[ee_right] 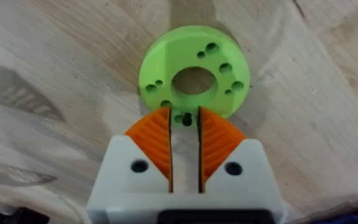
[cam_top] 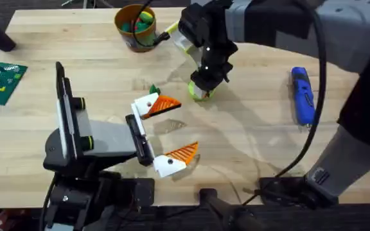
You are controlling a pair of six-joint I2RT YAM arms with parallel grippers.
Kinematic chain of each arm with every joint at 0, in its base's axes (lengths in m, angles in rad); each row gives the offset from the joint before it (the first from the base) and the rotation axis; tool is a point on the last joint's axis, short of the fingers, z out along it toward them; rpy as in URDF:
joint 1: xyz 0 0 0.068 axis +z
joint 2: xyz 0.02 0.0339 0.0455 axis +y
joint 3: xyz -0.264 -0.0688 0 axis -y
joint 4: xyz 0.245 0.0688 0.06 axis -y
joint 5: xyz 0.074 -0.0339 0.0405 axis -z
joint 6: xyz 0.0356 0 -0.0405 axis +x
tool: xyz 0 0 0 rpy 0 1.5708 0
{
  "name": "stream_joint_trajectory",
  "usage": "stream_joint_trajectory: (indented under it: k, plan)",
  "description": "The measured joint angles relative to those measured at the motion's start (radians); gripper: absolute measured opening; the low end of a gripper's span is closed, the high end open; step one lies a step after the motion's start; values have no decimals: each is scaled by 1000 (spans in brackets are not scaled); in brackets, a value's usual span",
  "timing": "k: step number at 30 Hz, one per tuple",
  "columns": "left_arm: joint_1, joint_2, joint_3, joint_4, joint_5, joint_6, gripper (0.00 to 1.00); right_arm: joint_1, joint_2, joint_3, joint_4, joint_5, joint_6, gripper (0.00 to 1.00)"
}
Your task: Pick up the gripper from the table and insert it into the empty holder that is missing its gripper. Then pick up a screw, insert it into the mounting hole, and use the screwdriver to tighten it. Finally, clean up the table by picking up the vegetable and placing it into the bucket.
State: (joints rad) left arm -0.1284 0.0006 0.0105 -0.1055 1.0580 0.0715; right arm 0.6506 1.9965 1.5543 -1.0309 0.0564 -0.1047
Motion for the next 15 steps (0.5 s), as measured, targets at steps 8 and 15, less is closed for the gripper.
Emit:
stream_joint_trajectory:
  k: [8,15]
  plan:
    - [0,0,0,0,0,0,993,0,0,0,1,3,-1,115]
    - [0,0,0,0,0,0,993,0,0,-2,1,4,-1,10]
